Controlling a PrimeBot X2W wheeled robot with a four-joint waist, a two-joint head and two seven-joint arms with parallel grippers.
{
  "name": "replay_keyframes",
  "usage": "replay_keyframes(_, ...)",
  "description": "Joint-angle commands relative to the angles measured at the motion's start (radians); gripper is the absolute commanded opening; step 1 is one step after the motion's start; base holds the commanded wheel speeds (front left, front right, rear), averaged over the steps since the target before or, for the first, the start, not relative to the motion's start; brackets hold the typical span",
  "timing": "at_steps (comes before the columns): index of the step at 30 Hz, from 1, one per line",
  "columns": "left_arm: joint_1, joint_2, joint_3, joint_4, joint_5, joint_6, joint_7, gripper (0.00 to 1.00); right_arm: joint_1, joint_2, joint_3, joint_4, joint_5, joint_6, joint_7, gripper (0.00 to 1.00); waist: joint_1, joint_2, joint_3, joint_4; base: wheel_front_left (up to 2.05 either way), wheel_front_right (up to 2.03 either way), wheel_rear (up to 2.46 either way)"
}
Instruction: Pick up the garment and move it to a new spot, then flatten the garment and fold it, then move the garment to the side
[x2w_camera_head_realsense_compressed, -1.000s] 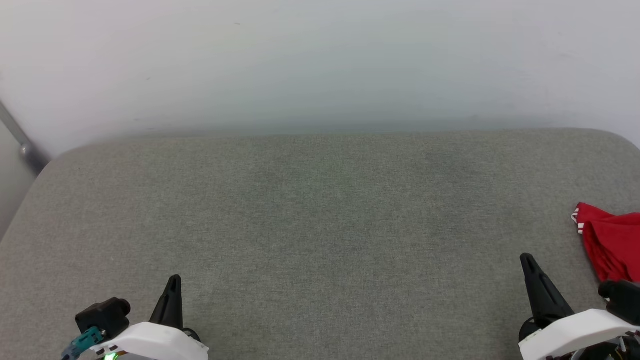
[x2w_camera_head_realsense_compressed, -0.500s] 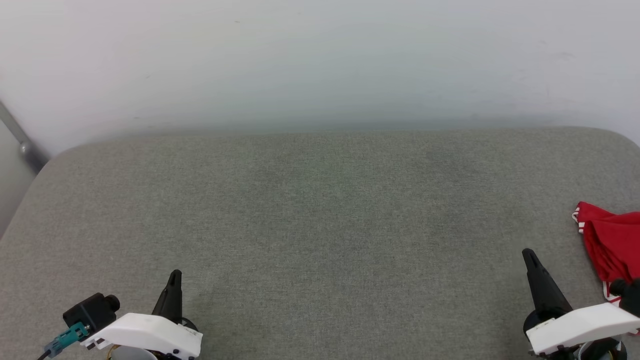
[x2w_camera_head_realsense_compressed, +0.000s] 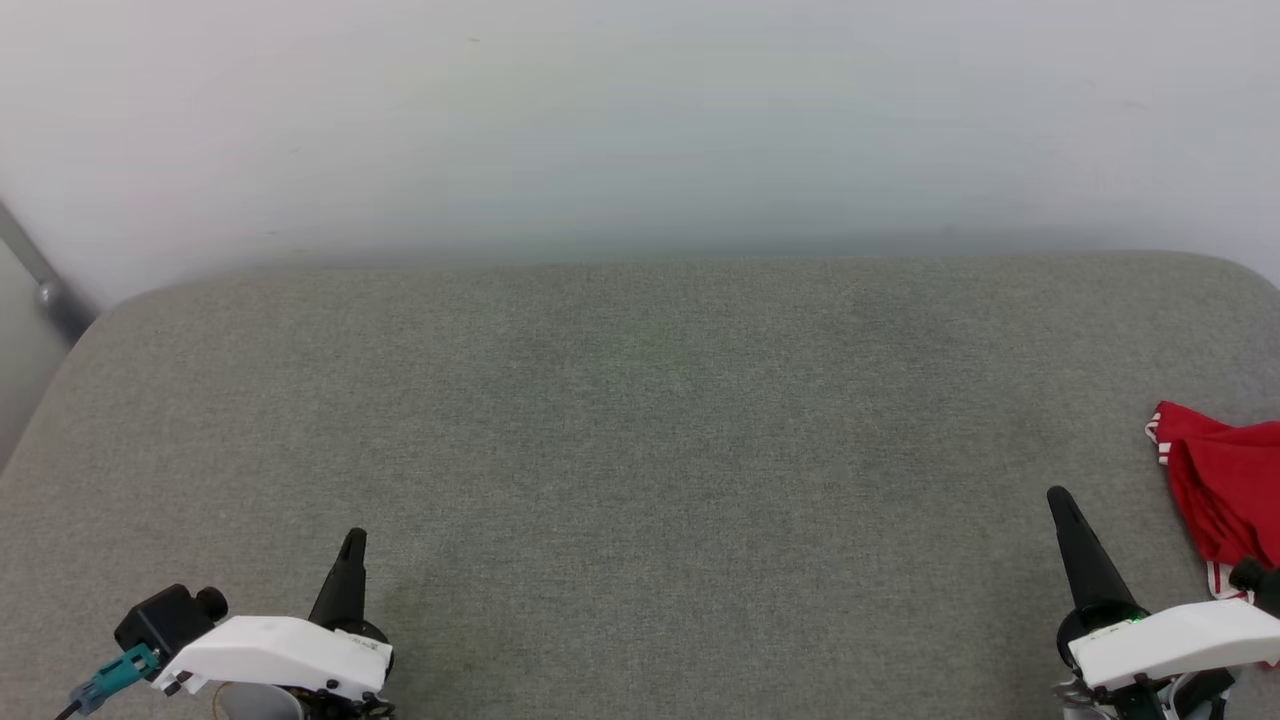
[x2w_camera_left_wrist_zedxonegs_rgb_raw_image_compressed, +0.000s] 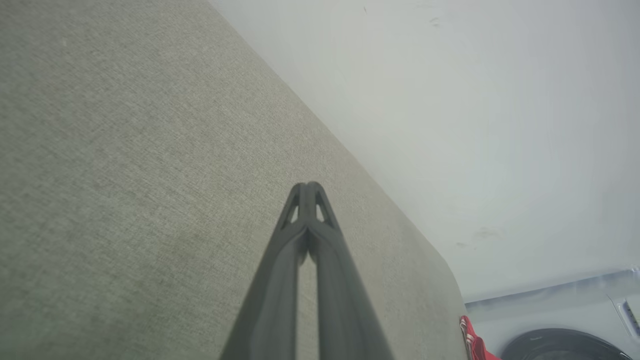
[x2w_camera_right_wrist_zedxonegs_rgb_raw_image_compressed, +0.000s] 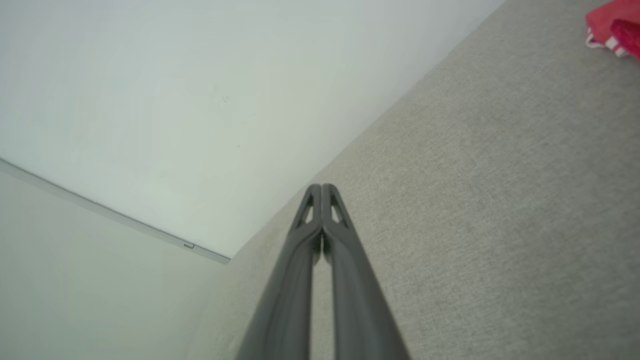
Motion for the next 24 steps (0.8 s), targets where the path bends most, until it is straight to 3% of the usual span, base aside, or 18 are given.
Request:
replay_keyframes(1, -0.029, 0.000, 0.016, -0.006, -0.025, -0.013, 0.007, 0.00, -0.029, 0.002, -0.005, -0.004, 0.032, 0.000, 0.004, 0.00, -0.0001, 0.0000, 0.000, 0.000, 0.00, 0.00, 0.00)
replay_keyframes(24, -0.053, -0.059, 0.096, 0.018, -0.214, -0.080, 0.068, 0.00, -0.062, 0.012, -0.022, 0.043, 0.276, 0.000, 0.023, 0.00, -0.0001, 0.0000, 0.008, 0.000, 0.00, 0.00, 0.00)
